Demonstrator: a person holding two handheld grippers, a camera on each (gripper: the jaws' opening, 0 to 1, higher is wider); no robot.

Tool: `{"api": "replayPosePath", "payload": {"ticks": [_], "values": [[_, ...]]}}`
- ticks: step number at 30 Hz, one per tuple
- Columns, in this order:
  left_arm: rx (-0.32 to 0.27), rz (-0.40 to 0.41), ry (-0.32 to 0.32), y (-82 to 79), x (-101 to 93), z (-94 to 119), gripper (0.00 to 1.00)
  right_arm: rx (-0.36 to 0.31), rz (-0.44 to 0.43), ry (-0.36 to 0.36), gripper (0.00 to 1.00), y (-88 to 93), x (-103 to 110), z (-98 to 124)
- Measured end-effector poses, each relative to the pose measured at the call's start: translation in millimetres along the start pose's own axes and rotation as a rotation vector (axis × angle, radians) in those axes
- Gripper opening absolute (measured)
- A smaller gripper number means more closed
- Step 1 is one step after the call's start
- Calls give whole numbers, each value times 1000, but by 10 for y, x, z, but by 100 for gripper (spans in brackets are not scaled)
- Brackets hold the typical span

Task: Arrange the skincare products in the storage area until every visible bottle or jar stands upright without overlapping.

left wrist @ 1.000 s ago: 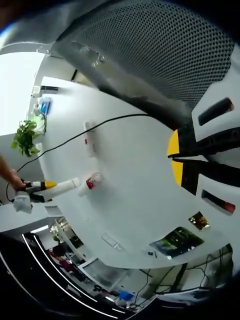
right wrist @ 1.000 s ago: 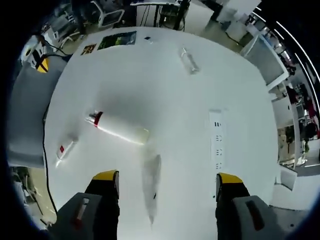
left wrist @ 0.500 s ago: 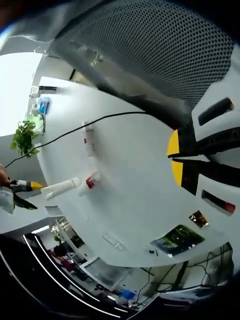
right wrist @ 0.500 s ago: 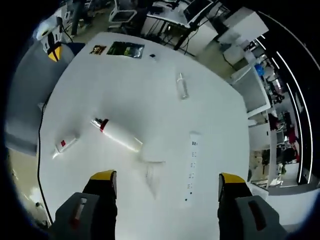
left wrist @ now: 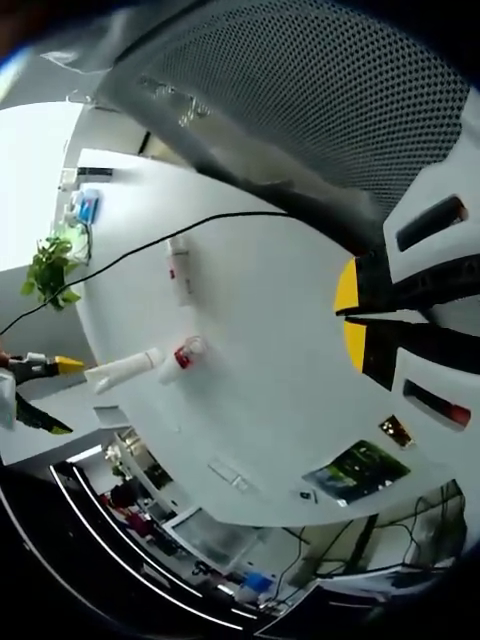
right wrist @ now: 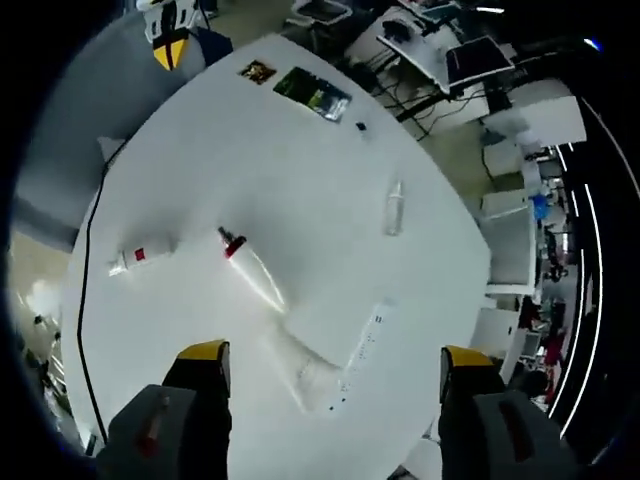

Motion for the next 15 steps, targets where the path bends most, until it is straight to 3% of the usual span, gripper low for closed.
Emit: {"api": "replayPosePath", "payload": {"ticks": [5, 10, 15], "values": [[0, 0, -11, 8, 14, 9, 0, 21, 174, -35, 85, -314, 81, -159], [-4, -5, -16, 5, 19, 12, 0, 21, 289, -94, 83, -547, 219, -367], [-1, -10, -11, 8, 11, 6, 0, 85, 371, -159, 82, -603, 378, -611]]}}
Point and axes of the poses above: the point that each gripper's makers call its tool centre point, and the gripper's own axes: z roughly backward along the fingers, x roughly to its left, y roughly out of its underside, the point moved 6 cm from there along z, roughly backward along the fingers, and after that the axes turned 5 degrees about x, right-handed, at the moved point
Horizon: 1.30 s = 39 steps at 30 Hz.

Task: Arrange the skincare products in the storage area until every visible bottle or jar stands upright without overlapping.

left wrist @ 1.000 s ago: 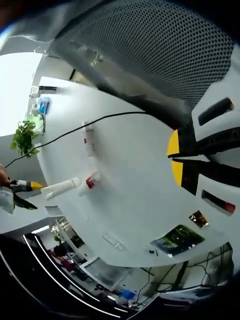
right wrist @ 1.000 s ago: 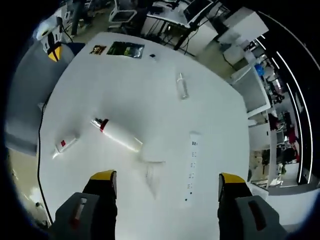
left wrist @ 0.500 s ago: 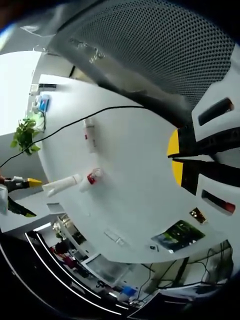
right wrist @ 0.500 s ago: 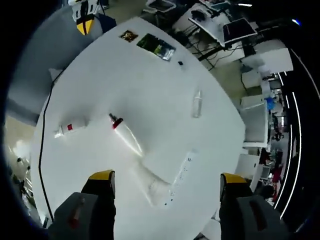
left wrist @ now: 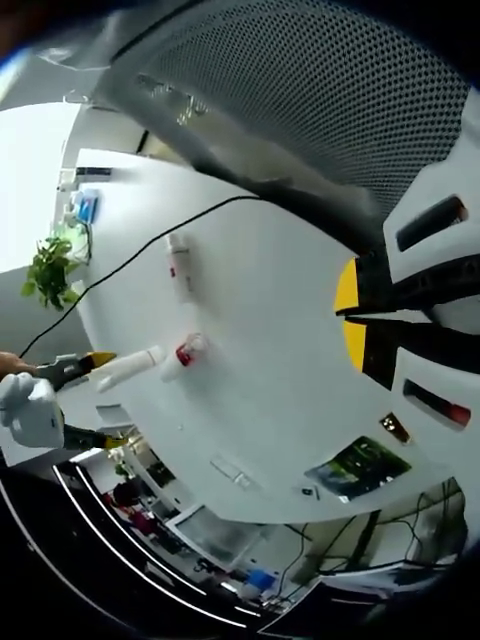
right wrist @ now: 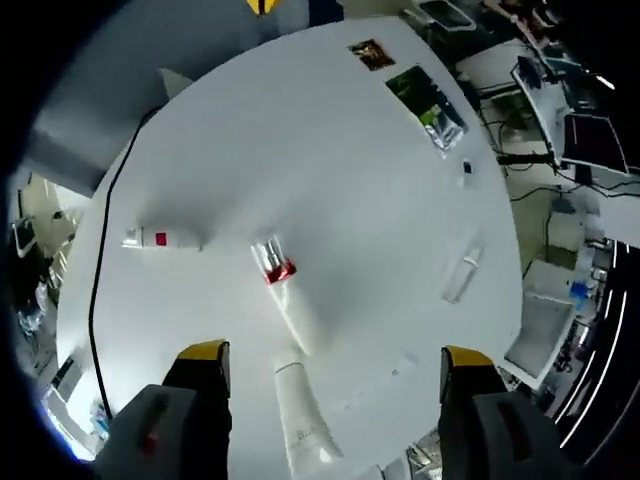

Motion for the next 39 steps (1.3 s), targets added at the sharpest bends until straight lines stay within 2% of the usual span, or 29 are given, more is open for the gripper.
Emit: {"api": "replayPosePath", "payload": {"ticks": [3, 4, 9, 12, 15, 17, 26, 39], "values": [[-5, -2, 0, 0, 3, 6, 0, -10, 15, -63, 80, -108, 80, -204], [-3, -1, -1, 7, 6, 5, 0, 17, 43, -86, 80, -133, 121, -279], [0, 0, 1, 12, 7, 0, 0, 24, 69, -142, 75, -276, 232, -562], [0, -1, 0, 12, 10, 0, 0, 35, 72, -161, 74, -289, 268, -678], [11, 4, 2, 29, 14, -9, 0, 73, 95, -170, 71, -224, 295, -809], [11, 5, 3, 33, 13, -10, 0, 109, 115, -190, 71, -179, 335, -840], [23, 10, 1, 46, 18, -21, 0, 121, 131, -204, 62, -117, 377, -991], [37, 23, -8, 63, 43, -23, 0, 112, 200, -251, 53, -225, 522, -1188]]}}
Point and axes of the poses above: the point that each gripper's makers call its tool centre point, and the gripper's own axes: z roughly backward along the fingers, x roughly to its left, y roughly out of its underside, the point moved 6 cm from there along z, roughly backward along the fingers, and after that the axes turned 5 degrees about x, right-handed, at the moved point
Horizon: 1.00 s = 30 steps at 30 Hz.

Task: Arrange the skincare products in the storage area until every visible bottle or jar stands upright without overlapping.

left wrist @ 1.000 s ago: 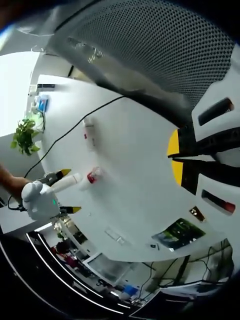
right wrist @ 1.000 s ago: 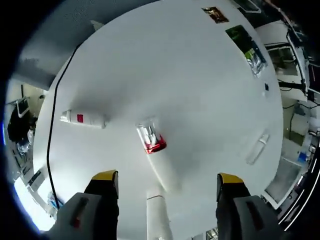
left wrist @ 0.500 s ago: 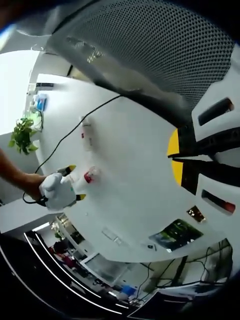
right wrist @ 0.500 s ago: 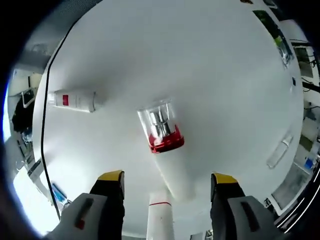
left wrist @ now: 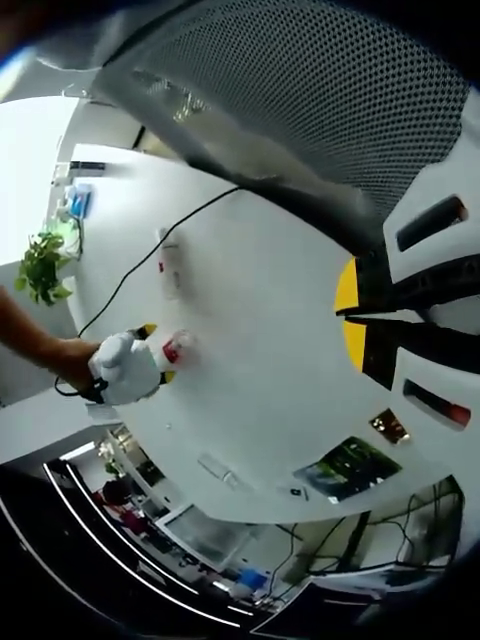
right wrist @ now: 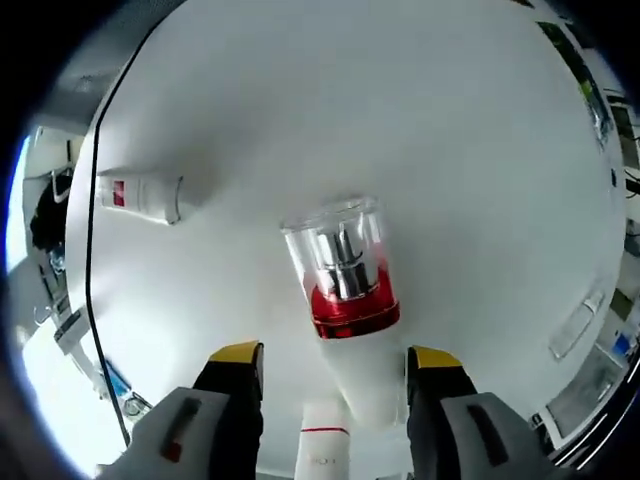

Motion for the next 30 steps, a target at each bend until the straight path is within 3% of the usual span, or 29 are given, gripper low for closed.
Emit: {"api": "replayPosePath", "payload": {"ticks": [5, 14, 22, 30], "values": [[0, 1, -5, 0, 6, 6, 0, 13, 16, 12, 49, -14, -32, -43], [-75, -9, 39, -87, -67, 65, 0, 39, 23, 35, 36, -16, -130, -66], [-71, -11, 56, -87, -78, 42, 0, 86, 23, 39, 25, -33, -100, -67], [-61, -12, 59, -76, -79, 31, 0, 9, -79, 8, 22, 56, -89, -73]]}}
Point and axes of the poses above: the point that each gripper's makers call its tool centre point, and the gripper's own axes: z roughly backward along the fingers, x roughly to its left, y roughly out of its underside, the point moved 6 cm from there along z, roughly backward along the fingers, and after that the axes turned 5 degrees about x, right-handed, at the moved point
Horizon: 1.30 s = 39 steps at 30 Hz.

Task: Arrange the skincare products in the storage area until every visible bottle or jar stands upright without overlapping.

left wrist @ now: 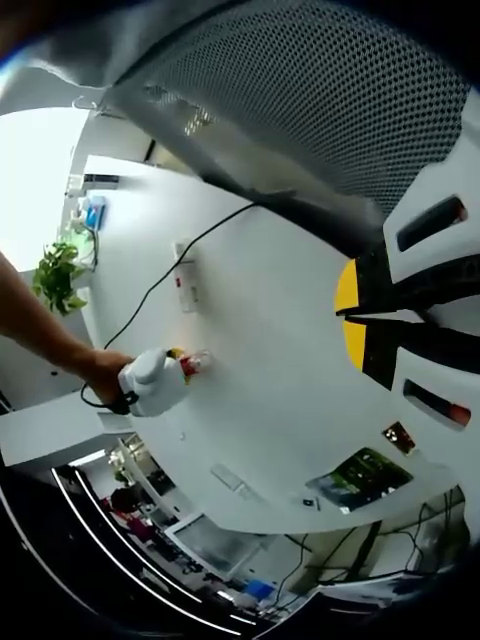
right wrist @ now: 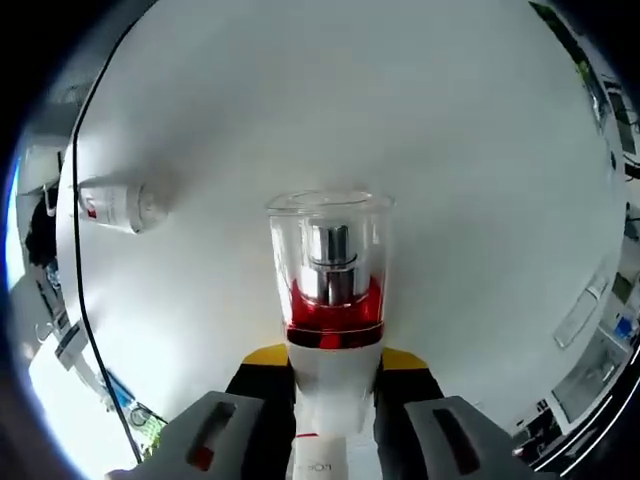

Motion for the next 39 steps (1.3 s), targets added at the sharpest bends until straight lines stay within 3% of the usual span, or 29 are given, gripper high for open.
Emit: {"api": "replayPosePath", "payload": {"ticks": [7, 16, 30, 39], "values": [[6, 3, -5, 5, 7, -2, 0, -41, -43, 4, 21, 16, 6, 7], [21, -1, -4, 22, 4, -14, 0, -161, -207, 30, 21, 4, 3, 107], [33, -10, 1, 31, -11, -23, 0, -297, -364, 70, 20, 142, -53, 352], [33, -16, 6, 31, -19, -28, 0, -429, -551, 96, 20, 256, -58, 514]]}}
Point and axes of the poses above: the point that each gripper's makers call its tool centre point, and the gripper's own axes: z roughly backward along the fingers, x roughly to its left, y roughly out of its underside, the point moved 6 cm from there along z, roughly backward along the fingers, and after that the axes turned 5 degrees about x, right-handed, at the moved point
